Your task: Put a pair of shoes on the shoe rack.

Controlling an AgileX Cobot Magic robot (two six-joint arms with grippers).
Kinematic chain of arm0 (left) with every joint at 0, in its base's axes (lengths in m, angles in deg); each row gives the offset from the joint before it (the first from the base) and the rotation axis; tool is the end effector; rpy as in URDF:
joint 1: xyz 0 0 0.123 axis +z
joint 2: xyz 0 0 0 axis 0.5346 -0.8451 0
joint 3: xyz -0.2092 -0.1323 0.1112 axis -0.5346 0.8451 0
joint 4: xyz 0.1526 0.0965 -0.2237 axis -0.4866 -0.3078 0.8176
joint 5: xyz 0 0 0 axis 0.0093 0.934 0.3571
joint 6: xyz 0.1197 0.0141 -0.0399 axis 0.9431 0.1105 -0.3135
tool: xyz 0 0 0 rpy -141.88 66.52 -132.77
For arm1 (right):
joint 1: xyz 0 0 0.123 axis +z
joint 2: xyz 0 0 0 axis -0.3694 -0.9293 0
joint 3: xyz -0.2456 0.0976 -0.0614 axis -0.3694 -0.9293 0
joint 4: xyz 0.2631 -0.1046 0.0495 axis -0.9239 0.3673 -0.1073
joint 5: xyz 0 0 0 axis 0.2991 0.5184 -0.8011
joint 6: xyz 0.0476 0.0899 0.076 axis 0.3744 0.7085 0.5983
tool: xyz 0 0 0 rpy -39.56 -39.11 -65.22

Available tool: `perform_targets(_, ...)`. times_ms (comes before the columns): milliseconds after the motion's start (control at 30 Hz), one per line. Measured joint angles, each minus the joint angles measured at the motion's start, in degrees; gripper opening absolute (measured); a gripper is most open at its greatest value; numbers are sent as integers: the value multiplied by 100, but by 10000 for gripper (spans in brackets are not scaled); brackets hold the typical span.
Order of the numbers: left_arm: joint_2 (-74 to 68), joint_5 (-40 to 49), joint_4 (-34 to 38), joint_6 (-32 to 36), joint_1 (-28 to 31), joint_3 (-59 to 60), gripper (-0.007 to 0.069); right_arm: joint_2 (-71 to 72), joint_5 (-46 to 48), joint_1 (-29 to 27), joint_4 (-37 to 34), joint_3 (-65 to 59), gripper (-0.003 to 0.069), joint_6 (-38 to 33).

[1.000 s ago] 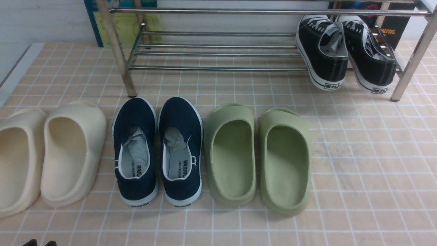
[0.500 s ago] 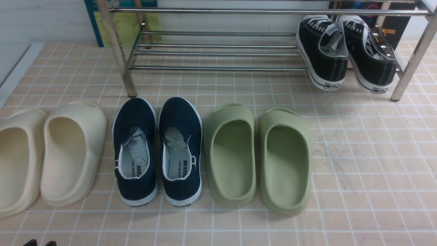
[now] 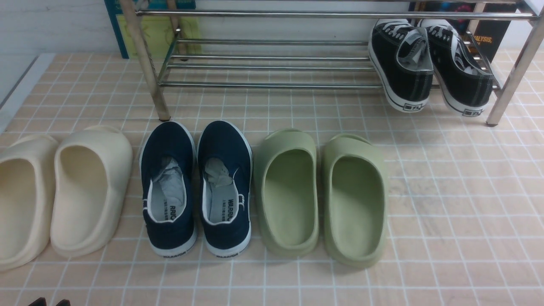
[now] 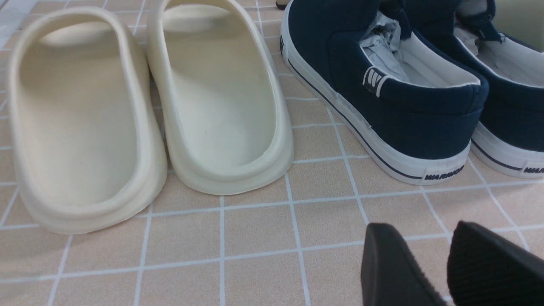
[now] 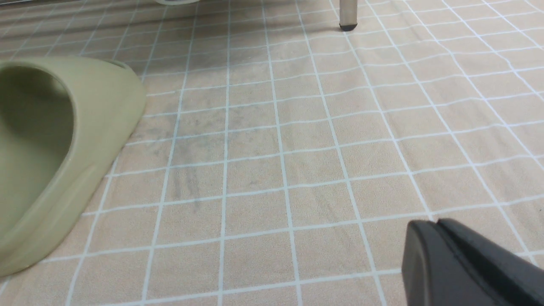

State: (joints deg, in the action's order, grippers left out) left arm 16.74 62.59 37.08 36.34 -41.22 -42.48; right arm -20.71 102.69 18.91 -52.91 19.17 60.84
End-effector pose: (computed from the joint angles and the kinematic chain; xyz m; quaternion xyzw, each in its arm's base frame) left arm 0.1356 -0.0202 0.1622 0.0628 0.8000 -0.0410 0.5953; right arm 0.1369 -0.0073 0.1644 0.0870 0.7975 0.0329 0.5961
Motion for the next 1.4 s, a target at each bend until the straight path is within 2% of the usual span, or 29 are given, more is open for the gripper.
perform_targets(1400,0,0,-38,0,0,0,239,0,24,0,18,11,80,83)
